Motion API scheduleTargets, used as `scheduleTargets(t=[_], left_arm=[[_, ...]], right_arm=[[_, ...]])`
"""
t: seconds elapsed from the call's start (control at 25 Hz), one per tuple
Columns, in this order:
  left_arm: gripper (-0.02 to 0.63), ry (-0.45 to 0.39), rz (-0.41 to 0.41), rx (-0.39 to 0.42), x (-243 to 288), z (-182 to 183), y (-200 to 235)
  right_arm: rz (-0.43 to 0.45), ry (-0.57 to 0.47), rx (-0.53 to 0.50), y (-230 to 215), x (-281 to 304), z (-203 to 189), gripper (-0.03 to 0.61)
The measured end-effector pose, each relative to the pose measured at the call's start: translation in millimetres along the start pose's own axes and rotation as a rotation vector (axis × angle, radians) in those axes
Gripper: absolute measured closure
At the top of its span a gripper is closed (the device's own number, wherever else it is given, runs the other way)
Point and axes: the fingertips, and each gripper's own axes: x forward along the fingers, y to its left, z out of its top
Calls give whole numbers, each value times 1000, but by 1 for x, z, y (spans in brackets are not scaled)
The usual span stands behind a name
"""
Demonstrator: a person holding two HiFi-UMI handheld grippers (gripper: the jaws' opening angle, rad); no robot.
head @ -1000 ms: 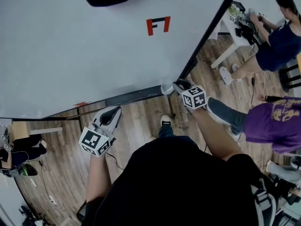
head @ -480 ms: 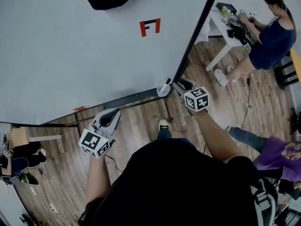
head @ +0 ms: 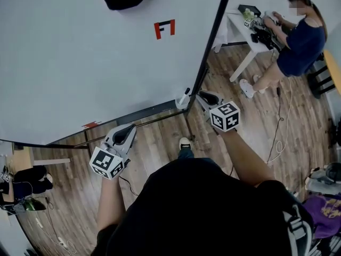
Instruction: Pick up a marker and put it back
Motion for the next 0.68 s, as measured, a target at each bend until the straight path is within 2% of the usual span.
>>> scheduleTargets(t=[0.68], left_arm=[[603, 5, -22, 13, -14, -5, -17]], right_arm=[[15, 13, 24, 24, -25, -19, 555]])
